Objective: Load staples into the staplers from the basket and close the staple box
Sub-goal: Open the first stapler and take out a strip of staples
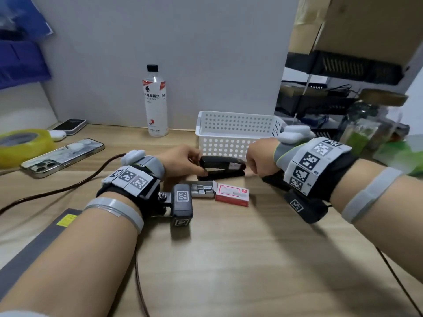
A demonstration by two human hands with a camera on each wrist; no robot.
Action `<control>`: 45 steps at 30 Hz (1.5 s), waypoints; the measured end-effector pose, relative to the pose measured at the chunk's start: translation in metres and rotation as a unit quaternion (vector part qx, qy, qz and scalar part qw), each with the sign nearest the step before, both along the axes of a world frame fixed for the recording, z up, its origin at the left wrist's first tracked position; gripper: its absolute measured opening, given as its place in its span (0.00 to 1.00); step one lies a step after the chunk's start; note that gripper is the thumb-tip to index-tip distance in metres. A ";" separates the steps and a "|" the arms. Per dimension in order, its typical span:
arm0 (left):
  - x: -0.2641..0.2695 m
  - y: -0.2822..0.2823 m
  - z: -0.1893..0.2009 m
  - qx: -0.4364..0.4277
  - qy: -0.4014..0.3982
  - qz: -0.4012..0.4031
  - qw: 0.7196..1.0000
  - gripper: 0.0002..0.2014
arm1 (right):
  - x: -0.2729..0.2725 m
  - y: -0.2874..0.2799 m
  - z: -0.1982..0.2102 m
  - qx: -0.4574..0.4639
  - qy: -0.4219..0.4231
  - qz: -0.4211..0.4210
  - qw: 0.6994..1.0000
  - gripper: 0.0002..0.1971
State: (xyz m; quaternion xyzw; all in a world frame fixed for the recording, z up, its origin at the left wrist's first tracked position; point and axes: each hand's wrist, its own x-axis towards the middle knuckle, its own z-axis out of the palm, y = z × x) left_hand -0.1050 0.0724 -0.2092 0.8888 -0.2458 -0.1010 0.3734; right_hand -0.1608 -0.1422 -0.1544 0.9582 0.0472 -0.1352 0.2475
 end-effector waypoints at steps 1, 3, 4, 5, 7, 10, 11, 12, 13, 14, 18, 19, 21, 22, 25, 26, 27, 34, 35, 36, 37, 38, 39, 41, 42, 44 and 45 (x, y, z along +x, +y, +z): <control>-0.002 0.002 0.001 -0.003 -0.001 0.002 1.000 0.10 | -0.003 -0.002 0.002 -0.019 0.009 -0.009 1.000 0.15; -0.003 0.001 -0.001 -0.014 0.017 0.003 1.000 0.12 | -0.003 -0.009 0.005 0.008 0.008 -0.026 1.000 0.14; -0.005 0.001 -0.003 -0.023 0.021 0.000 1.000 0.12 | -0.005 -0.010 0.009 0.049 -0.008 -0.026 0.998 0.11; -0.007 0.001 -0.004 -0.033 0.025 -0.003 0.999 0.13 | -0.006 -0.009 0.012 0.109 -0.031 -0.010 0.994 0.10; -0.006 0.004 -0.006 -0.061 0.032 0.000 0.998 0.15 | -0.005 0.002 0.016 0.262 -0.057 0.029 0.963 0.12; -0.005 0.006 -0.009 -0.085 0.039 0.007 0.996 0.17 | 0.000 0.032 0.008 0.363 -0.067 0.083 0.926 0.18; -0.005 0.006 -0.009 -0.087 0.040 0.011 0.995 0.17 | 0.003 0.040 0.003 0.365 -0.069 0.095 0.923 0.19; -0.005 0.007 -0.010 -0.086 0.038 0.016 0.995 0.17 | 0.006 0.046 -0.002 0.369 -0.072 0.102 0.921 0.19; -0.006 0.008 -0.010 -0.082 0.037 0.024 0.996 0.17 | 0.010 0.049 -0.005 0.377 -0.077 0.105 0.917 0.18; -0.008 0.008 -0.009 -0.082 0.035 0.032 0.996 0.16 | 0.011 0.050 -0.006 0.388 -0.080 0.112 0.911 0.16; -0.012 0.015 -0.005 -0.096 0.037 0.046 0.994 0.09 | 0.012 0.039 0.006 0.440 -0.094 0.140 0.882 0.13; -0.011 0.018 -0.006 -0.095 0.037 0.051 0.993 0.11 | 0.011 0.034 0.011 0.451 -0.104 0.138 0.876 0.12; -0.009 0.024 -0.007 -0.095 0.043 0.057 0.993 0.14 | 0.006 0.022 0.021 0.484 -0.116 0.116 0.860 0.09; -0.008 0.027 -0.008 -0.094 0.045 0.059 0.993 0.15 | 0.003 0.015 0.027 0.503 -0.115 0.098 0.851 0.08; -0.008 0.034 -0.009 -0.085 0.035 0.068 0.993 0.13 | -0.005 -0.007 0.043 0.491 -0.117 0.049 0.862 0.07; -0.007 0.036 -0.010 -0.082 0.030 0.072 0.994 0.12 | -0.006 -0.014 0.047 0.451 -0.127 0.040 0.883 0.07; -0.007 0.039 -0.010 -0.080 0.026 0.075 0.994 0.11 | -0.007 -0.020 0.049 0.393 -0.139 0.033 0.909 0.07; -0.012 0.055 -0.008 -0.071 0.016 0.108 0.991 0.07 | 0.006 -0.024 0.013 0.217 -0.058 -0.040 0.974 0.10; -0.012 0.055 -0.008 -0.065 0.012 0.111 0.992 0.06 | 0.008 -0.022 0.006 0.211 -0.058 -0.040 0.975 0.11; -0.013 0.055 -0.008 -0.059 0.011 0.114 0.992 0.06 | 0.010 -0.020 0.001 0.205 -0.062 -0.039 0.976 0.12; -0.015 0.055 -0.007 -0.053 0.013 0.116 0.992 0.07 | 0.011 -0.018 -0.004 0.199 -0.070 -0.038 0.977 0.14; -0.016 0.054 -0.006 -0.051 0.013 0.118 0.992 0.09 | 0.013 -0.017 -0.006 0.201 -0.077 -0.035 0.976 0.15; -0.017 0.054 -0.005 -0.055 0.006 0.121 0.991 0.12 | 0.011 -0.014 -0.007 0.212 -0.086 -0.025 0.973 0.15; -0.023 0.051 0.002 -0.070 -0.033 0.118 0.990 0.15 | 0.004 -0.007 -0.003 0.277 -0.111 0.011 0.954 0.11; -0.025 0.049 0.007 -0.071 -0.051 0.103 0.991 0.15 | -0.001 -0.001 0.000 0.321 -0.117 0.036 0.939 0.08; -0.031 0.042 0.019 -0.044 -0.058 0.042 0.996 0.09 | -0.014 0.015 0.004 0.386 -0.100 0.093 0.912 0.05; -0.034 0.036 0.023 -0.015 -0.057 0.008 0.998 0.06 | -0.021 0.024 0.003 0.399 -0.079 0.114 0.906 0.06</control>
